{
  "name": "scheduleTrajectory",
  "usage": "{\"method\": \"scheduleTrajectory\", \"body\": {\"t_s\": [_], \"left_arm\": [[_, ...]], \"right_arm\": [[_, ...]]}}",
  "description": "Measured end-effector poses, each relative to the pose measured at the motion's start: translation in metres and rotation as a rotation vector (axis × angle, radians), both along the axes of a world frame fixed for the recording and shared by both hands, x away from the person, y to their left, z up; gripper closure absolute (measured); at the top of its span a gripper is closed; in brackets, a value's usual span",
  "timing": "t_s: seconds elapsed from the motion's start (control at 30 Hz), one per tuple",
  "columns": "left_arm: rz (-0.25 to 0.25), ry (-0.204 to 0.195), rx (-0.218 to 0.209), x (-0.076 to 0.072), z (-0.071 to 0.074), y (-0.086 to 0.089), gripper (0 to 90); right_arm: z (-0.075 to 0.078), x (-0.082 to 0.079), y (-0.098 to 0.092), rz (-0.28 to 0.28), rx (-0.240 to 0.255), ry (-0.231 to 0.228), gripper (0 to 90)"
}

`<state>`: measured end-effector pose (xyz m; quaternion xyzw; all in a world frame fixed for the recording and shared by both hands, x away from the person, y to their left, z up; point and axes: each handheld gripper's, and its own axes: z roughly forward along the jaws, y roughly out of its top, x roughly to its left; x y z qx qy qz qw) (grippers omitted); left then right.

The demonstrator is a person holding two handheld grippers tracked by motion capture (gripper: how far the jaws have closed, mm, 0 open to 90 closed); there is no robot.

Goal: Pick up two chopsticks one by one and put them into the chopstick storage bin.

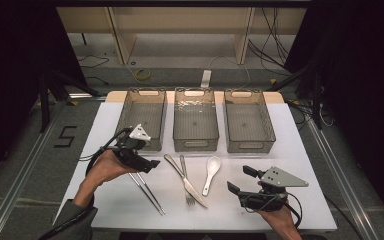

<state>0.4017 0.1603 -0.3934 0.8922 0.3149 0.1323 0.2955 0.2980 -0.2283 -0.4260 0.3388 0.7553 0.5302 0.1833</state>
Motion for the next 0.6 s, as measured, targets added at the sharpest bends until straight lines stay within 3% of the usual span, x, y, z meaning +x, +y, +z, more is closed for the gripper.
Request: {"method": "scheduleTrajectory", "body": {"t_s": [0.07,0.17,0.3,0.4,0.47,0.6], "left_arm": [[-0.006,0.027,0.01,-0.001,-0.004,0.001,17.8],[-0.024,0.045,0.07,-0.003,-0.005,0.002,17.8],[-0.03,0.063,0.078,-0.004,-0.006,0.008,19.0],[-0.051,0.074,0.137,-0.003,-0.01,0.011,20.3],[-0.053,0.077,0.215,-0.002,-0.013,0.014,20.5],[-0.058,0.097,0.217,0.0,-0.017,0.022,21.2]], "right_arm": [[0.0,0.0,0.001,0.009,-0.007,0.0,24.9],[0.0,-0.001,0.002,0.012,-0.011,0.0,24.9],[-0.001,0.0,0.004,0.015,-0.018,0.006,24.9],[-0.001,0.0,0.005,0.023,-0.026,0.009,24.9],[-0.002,0.0,0.006,0.025,-0.033,0.013,24.8],[-0.003,0.0,0.006,0.026,-0.047,0.016,24.9]]}}
